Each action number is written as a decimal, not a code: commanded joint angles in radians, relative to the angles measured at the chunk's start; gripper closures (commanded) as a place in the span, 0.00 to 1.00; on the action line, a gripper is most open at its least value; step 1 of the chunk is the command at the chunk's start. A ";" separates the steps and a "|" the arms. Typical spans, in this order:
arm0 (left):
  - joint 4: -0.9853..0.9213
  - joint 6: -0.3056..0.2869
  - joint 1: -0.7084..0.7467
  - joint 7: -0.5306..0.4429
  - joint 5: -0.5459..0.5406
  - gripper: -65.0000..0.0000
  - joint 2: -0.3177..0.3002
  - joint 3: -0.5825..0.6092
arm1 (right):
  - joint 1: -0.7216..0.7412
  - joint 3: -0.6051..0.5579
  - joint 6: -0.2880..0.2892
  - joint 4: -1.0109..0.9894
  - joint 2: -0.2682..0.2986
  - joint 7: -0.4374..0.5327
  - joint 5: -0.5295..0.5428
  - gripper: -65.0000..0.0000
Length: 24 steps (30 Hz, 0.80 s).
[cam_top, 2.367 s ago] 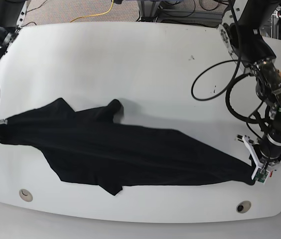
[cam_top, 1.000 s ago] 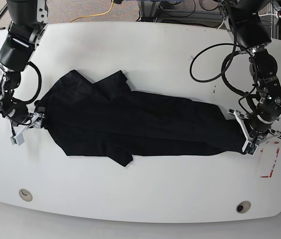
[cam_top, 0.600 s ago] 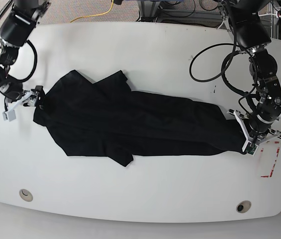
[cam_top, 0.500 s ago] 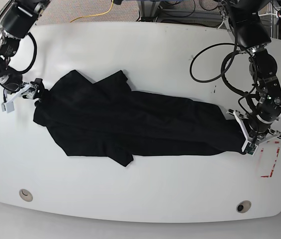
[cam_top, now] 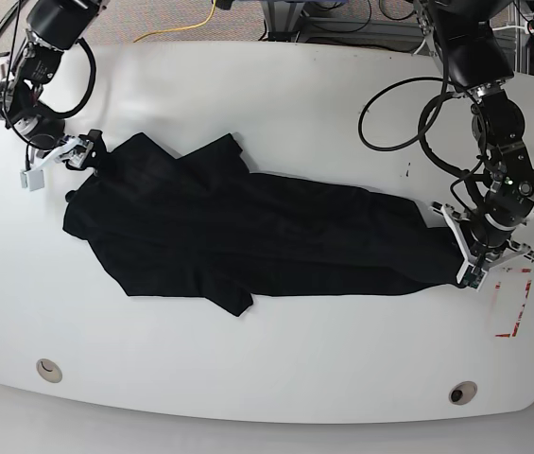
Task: Layout the t-shirt on the table in an organized manner, then fold the t-shirt properly
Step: 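Release with the right gripper and regrasp the shirt's end nearby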
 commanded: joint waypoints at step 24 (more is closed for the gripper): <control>0.021 0.006 -0.019 -0.021 -0.007 1.00 -0.011 -0.002 | 0.009 -0.002 -0.001 0.013 -0.101 -0.051 -0.003 0.56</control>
